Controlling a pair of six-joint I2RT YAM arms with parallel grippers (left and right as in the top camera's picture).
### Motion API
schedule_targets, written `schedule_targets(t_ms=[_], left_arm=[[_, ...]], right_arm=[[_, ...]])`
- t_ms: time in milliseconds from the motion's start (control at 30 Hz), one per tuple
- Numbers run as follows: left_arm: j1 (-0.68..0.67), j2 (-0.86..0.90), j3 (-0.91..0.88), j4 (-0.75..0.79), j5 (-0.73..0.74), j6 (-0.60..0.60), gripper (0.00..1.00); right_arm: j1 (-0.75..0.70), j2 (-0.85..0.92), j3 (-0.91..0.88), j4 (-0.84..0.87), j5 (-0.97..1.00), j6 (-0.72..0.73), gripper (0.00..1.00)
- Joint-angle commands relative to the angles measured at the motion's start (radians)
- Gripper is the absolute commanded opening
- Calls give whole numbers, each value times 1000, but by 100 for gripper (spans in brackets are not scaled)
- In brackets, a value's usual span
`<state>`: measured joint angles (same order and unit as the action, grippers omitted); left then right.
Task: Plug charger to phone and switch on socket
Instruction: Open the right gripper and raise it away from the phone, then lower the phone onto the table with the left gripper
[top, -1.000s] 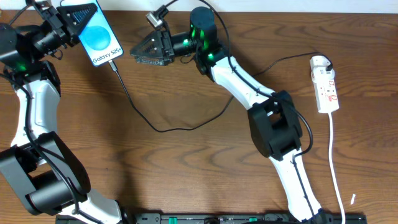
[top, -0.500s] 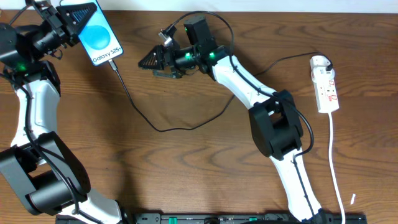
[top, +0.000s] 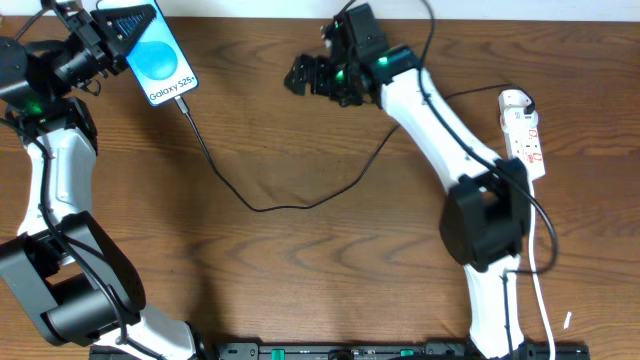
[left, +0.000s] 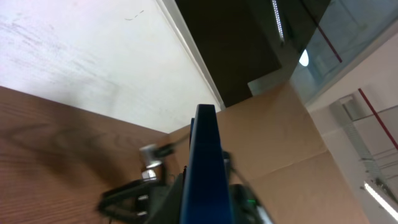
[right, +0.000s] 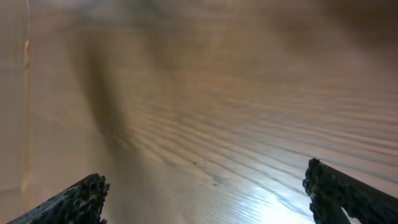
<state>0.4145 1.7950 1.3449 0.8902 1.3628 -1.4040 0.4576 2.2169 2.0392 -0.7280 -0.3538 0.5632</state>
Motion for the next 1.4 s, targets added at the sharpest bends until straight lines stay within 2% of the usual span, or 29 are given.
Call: schedule_targets(t_ms=[0, 167, 333, 467, 767, 900, 1200, 1367], left_arm=[[-6, -22, 0, 9, 10, 33, 7], [-45, -16, -37, 3, 22, 74, 7], [-94, -16, -97, -106, 17, 206, 7], [-124, -16, -136, -267, 5, 339, 7], [-165, -16, -207, -700, -100, 665, 7], [-172, -16, -238, -821, -143, 764, 8], [-188, -16, -272, -1147, -393, 966, 7], [-208, -16, -296, -1198, -530, 1006, 7]], right_arm=[[8, -103, 10, -54, 223, -38, 99], [7, -180, 11, -145, 326, -38, 99], [0, -253, 11, -207, 329, -64, 99], [0, -303, 10, -237, 329, -115, 99], [0, -353, 11, -265, 329, -116, 99], [0, -353, 10, -290, 328, -116, 99], [2, -353, 10, -293, 317, -96, 99], [3, -353, 10, -285, 317, -96, 99]])
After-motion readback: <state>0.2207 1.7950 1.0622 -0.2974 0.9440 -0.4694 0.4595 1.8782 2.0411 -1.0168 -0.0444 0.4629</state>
